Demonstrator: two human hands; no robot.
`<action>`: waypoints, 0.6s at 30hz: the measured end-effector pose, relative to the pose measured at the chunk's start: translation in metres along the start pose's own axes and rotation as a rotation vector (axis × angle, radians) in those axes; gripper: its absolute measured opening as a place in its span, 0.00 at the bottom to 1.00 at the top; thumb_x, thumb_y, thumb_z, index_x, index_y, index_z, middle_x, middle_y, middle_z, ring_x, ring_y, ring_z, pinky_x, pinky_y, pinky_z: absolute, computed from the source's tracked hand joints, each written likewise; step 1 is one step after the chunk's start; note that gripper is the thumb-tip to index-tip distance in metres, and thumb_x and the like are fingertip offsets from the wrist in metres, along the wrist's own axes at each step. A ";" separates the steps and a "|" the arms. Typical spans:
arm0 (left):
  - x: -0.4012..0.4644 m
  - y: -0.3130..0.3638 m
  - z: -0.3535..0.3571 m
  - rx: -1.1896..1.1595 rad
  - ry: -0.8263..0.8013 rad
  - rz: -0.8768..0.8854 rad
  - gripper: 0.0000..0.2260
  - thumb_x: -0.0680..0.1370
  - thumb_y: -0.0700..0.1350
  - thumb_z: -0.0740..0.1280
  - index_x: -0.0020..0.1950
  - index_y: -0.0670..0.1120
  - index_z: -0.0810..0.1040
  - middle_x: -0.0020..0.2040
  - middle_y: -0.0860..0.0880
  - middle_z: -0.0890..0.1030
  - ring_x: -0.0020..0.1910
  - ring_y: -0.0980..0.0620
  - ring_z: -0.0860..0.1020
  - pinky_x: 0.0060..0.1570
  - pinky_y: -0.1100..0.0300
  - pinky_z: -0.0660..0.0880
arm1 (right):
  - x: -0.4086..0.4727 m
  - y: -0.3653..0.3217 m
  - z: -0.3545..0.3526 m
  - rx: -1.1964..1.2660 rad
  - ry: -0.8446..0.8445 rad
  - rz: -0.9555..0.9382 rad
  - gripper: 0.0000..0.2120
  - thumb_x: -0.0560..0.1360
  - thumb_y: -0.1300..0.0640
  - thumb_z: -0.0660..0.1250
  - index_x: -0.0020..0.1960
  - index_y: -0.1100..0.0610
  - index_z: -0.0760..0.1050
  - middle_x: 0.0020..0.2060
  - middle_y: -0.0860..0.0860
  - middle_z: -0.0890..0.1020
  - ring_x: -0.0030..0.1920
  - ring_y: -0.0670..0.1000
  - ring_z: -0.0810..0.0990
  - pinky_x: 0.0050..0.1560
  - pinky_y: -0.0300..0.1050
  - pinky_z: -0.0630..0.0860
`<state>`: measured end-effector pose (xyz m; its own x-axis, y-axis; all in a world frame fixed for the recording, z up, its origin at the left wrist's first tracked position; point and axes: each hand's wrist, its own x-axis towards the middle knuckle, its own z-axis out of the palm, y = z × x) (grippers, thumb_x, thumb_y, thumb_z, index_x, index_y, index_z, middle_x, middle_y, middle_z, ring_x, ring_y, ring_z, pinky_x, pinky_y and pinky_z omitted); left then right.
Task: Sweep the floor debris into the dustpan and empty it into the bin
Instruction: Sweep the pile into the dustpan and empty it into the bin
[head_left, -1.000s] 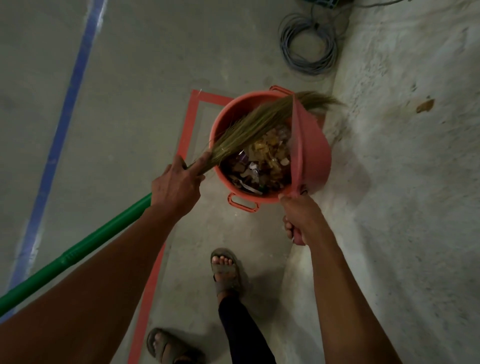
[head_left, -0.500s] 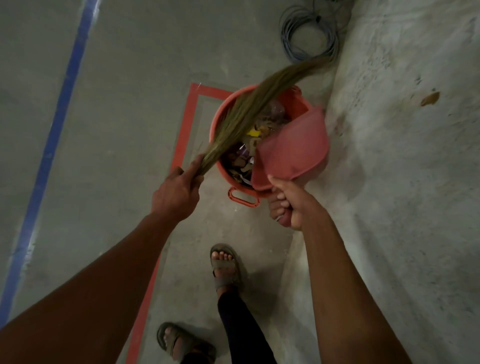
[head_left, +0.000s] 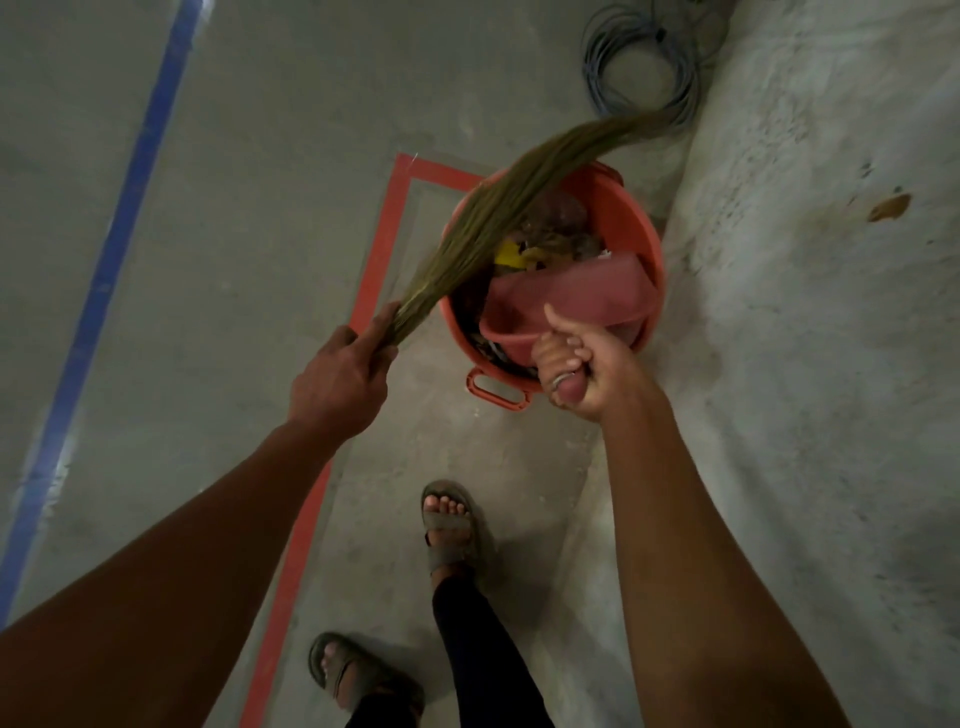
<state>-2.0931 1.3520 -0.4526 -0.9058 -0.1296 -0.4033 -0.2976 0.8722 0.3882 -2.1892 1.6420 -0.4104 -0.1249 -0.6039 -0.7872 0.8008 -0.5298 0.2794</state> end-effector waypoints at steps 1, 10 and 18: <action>0.000 0.000 -0.001 -0.005 -0.005 0.006 0.25 0.85 0.60 0.54 0.81 0.69 0.50 0.49 0.49 0.70 0.43 0.45 0.75 0.39 0.48 0.79 | -0.001 0.005 -0.007 0.045 -0.043 0.020 0.18 0.80 0.52 0.67 0.38 0.47 0.60 0.21 0.46 0.66 0.16 0.44 0.66 0.17 0.36 0.65; 0.024 0.001 0.009 0.020 -0.020 0.034 0.24 0.85 0.60 0.55 0.80 0.68 0.53 0.50 0.49 0.70 0.45 0.43 0.76 0.41 0.47 0.79 | 0.067 -0.037 -0.027 0.054 0.096 0.011 0.21 0.81 0.56 0.67 0.32 0.52 0.64 0.20 0.46 0.66 0.18 0.46 0.67 0.19 0.34 0.61; 0.029 0.020 0.011 -0.005 -0.017 0.004 0.24 0.85 0.60 0.54 0.80 0.68 0.51 0.52 0.48 0.72 0.47 0.42 0.76 0.43 0.44 0.80 | 0.045 -0.024 -0.008 0.085 0.028 -0.038 0.26 0.82 0.52 0.67 0.28 0.53 0.64 0.20 0.45 0.65 0.17 0.44 0.66 0.17 0.34 0.63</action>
<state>-2.1222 1.3711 -0.4656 -0.9018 -0.1182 -0.4157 -0.2956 0.8703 0.3939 -2.2089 1.6320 -0.4573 -0.1373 -0.5660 -0.8129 0.7428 -0.6018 0.2935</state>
